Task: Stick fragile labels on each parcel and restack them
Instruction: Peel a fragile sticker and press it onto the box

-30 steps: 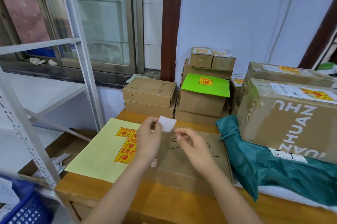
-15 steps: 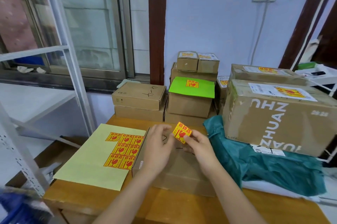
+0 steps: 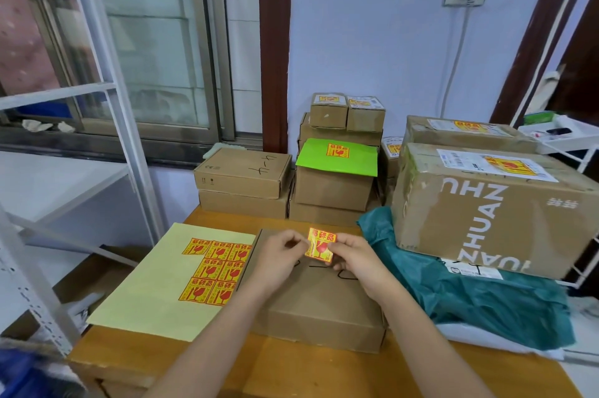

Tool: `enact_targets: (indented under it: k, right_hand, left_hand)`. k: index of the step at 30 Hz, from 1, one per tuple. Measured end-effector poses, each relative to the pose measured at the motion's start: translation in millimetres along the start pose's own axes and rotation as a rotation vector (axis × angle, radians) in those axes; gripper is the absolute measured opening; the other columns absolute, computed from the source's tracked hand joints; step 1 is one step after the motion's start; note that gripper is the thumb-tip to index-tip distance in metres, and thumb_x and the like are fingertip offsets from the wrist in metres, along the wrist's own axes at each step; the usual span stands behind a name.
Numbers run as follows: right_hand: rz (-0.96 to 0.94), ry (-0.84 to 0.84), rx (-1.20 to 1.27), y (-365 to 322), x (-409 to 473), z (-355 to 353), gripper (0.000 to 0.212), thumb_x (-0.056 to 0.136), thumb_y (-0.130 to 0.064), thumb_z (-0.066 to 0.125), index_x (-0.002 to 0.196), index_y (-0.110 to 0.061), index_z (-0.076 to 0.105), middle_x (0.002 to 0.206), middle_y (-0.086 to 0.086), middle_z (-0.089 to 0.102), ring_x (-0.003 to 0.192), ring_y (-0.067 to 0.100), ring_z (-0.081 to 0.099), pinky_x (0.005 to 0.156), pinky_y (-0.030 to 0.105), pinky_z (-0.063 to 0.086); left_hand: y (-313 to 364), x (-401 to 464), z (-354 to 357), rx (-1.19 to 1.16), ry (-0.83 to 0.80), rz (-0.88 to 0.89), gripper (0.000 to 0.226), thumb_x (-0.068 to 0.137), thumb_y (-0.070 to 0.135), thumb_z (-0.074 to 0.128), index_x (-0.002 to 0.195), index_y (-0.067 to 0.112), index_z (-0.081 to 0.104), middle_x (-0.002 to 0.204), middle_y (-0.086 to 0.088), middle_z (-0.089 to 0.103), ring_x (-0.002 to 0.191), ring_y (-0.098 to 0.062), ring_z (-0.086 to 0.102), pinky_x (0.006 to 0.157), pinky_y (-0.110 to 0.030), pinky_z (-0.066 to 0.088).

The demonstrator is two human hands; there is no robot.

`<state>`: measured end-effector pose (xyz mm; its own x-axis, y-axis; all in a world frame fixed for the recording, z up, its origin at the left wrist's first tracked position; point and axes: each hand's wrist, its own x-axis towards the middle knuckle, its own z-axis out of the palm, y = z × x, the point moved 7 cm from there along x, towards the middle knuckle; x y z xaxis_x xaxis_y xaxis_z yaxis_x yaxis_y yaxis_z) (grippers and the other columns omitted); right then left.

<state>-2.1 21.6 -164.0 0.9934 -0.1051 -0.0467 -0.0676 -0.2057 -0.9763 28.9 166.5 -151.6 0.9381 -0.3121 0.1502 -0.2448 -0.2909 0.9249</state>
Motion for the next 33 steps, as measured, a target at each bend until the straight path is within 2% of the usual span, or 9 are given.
enact_targets:
  k: [3,6,8,11,16,19,21,25,33]
  right_hand:
    - [-0.046,0.042,-0.094,6.5,0.0,-1.7,0.024,0.098,-0.013,0.046,0.092,-0.005,0.068,0.077,0.0,0.062,0.069,0.011,0.053,0.067,0.023,0.043]
    - [-0.116,0.159,-0.046,6.6,-2.4,-7.2,0.021,0.098,-0.011,0.046,0.107,-0.019,0.064,0.091,-0.003,0.066,0.08,0.011,0.061,0.064,0.02,0.048]
    - [-0.13,0.188,-0.011,7.6,-1.3,-8.7,0.021,0.098,-0.013,0.047,0.109,-0.018,0.064,0.098,0.001,0.066,0.085,0.011,0.061,0.062,0.019,0.049]
    - [-0.147,0.182,-0.02,8.1,-1.9,-7.6,0.017,0.097,-0.016,0.049,0.102,-0.012,0.065,0.093,0.004,0.063,0.078,0.007,0.059,0.059,0.016,0.047]
    - [-0.187,0.2,-0.172,10.1,0.4,-7.6,0.014,0.094,-0.016,0.056,0.083,-0.011,0.064,0.091,0.009,0.058,0.07,0.014,0.053,0.06,0.022,0.046]
    - [-0.218,0.238,-0.235,9.1,0.4,-8.3,0.021,0.091,-0.013,0.06,0.071,-0.009,0.061,0.082,0.003,0.051,0.067,0.011,0.047,0.064,0.025,0.042]
    - [-0.245,0.256,-0.277,6.7,-1.0,-7.5,0.025,0.089,-0.01,0.062,0.065,-0.014,0.058,0.078,-0.002,0.048,0.067,0.008,0.045,0.065,0.02,0.039]
    - [-0.267,0.279,-0.401,5.5,-0.7,-6.0,0.019,0.086,-0.009,0.065,0.068,-0.006,0.062,0.078,-0.003,0.046,0.067,0.006,0.044,0.064,0.013,0.037]
    - [-0.286,0.261,-0.613,3.4,-0.9,1.6,0.016,0.088,-0.014,0.064,0.072,-0.01,0.06,0.081,-0.008,0.041,0.069,0.006,0.045,0.067,0.012,0.038]
  left_hand:
    - [-6.7,-0.1,3.3,0.03,-0.007,-0.009,0.016,0.092,0.016,0.057,0.079,0.01,0.064,0.075,0.005,0.06,0.072,-0.007,0.053,0.064,-0.015,0.038]
    - [-10.3,0.2,0.0,-0.071,0.029,-0.024,0.018,0.094,0.014,0.054,0.078,0.011,0.064,0.081,0.0,0.063,0.078,-0.01,0.055,0.071,-0.021,0.04]
    - [-11.7,-0.1,-3.3,-0.115,0.057,-0.036,0.019,0.094,0.016,0.055,0.078,0.016,0.065,0.084,0.003,0.065,0.082,-0.008,0.058,0.076,-0.023,0.043]
    - [-13.7,-0.4,-0.7,-0.107,0.036,-0.039,0.019,0.095,0.019,0.054,0.08,0.018,0.066,0.087,0.003,0.067,0.087,-0.009,0.059,0.077,-0.022,0.043]
    - [-19.9,1.7,2.7,-0.08,0.007,-0.04,0.024,0.096,0.025,0.054,0.083,0.011,0.068,0.089,-0.004,0.069,0.088,-0.017,0.062,0.081,-0.028,0.044]
    - [-21.5,2.1,3.4,-0.026,0.011,-0.02,0.03,0.095,0.027,0.055,0.078,0.003,0.064,0.085,-0.013,0.065,0.08,-0.021,0.058,0.073,-0.03,0.041]
    - [-19.9,2.3,2.9,0.053,0.033,0.006,0.031,0.093,0.027,0.057,0.075,0.002,0.062,0.083,-0.011,0.063,0.079,-0.019,0.056,0.07,-0.028,0.04]
    - [-15.2,4.5,3.4,0.214,0.071,0.062,0.028,0.088,0.025,0.063,0.065,0.011,0.056,0.082,-0.003,0.057,0.077,-0.012,0.051,0.066,-0.021,0.036]
    - [-14.7,5.6,7.0,0.379,0.071,0.107,0.037,0.082,0.023,0.069,0.055,0.019,0.045,0.09,0.0,0.055,0.093,-0.012,0.046,0.078,-0.024,0.033]
